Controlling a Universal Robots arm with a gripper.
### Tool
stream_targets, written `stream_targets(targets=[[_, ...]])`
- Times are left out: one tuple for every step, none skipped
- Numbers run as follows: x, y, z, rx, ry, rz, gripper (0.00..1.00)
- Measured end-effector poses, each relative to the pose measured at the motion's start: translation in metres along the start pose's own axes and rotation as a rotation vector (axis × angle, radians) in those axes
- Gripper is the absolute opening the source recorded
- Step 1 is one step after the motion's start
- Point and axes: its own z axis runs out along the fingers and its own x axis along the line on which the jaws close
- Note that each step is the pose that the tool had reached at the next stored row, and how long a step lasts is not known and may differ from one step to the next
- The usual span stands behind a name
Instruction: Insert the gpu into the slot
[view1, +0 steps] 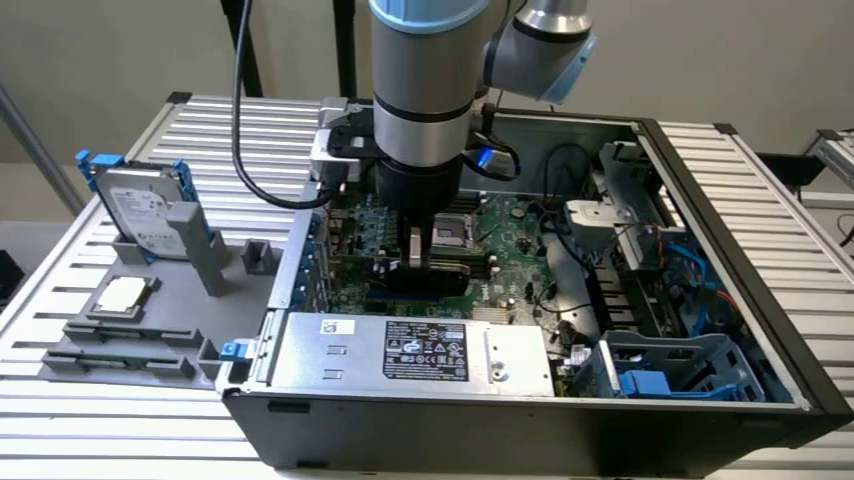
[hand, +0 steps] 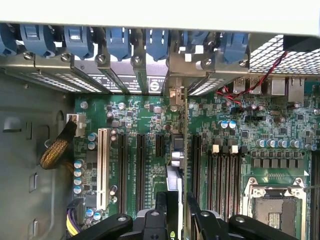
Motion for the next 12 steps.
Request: stream_targets(targets=[[-0.0003,0.0,-0.0002,-0.0009,0.0005,0.0,0.26],[-0.0005,0.0,-0.0001,-0.0015,0.0005,0.0,0.26],[-0.0008,0.0,-0.0001,-0.0021,0.0006,0.0,0.26],[-0.0011,0.0001,-0.0001,-0.0025,0.0008,0.0,0.26],[-0.0012,0.0001,0.0,-0.0029,0.0008,0.0,0.26],[-0.0014,0.0001,0.0002,-0.003,0.0006,0.0,0.26],[-0.0015,0.0,0.0005,-0.0032,0.0006,0.0,0.26],[-0.0015,0.0001,0.0008,-0.0035,0.0007,0.0,0.26],[-0.0015,0.0001,0.0014,-0.0038,0.0008,0.0,0.26],[-0.0015,0.0001,0.0022,-0.0037,0.0007,0.0,0.26],[-0.0014,0.0001,0.0029,-0.0039,0.0006,0.0,0.26],[-0.0014,0.0001,0.0037,-0.0042,0.0006,0.0,0.26]])
